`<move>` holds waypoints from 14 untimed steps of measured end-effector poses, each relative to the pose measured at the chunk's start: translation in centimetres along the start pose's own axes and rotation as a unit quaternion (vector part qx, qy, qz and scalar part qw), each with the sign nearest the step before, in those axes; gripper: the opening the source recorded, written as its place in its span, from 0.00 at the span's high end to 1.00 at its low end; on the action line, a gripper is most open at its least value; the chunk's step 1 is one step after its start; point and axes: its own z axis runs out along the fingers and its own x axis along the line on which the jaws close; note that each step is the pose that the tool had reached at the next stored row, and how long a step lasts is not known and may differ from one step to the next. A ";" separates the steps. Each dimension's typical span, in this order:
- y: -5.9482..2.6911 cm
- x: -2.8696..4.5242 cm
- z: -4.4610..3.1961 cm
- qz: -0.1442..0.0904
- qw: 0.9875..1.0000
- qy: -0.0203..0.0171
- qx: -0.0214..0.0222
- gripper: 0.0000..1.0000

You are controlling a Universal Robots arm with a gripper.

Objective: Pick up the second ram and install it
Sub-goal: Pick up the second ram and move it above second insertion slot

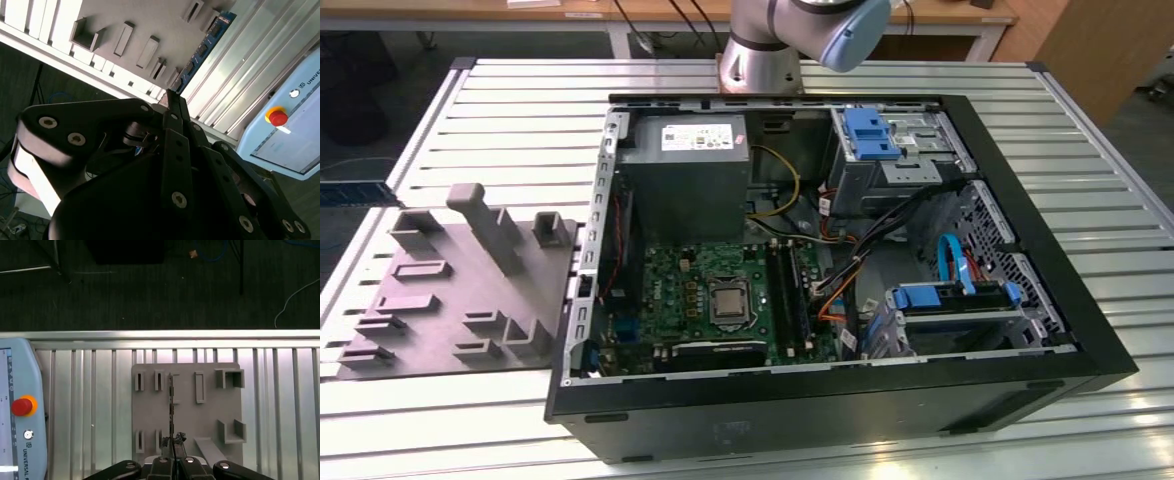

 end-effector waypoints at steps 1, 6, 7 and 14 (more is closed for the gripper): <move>0.02 -0.05 -0.35 0.000 1.000 0.000 0.000 0.88; 0.05 -0.11 -0.83 0.000 1.000 0.000 0.001 0.88; 0.05 -0.11 -0.83 0.000 1.000 0.000 0.001 0.88; 0.04 -0.11 -0.85 0.000 1.000 0.000 0.001 0.88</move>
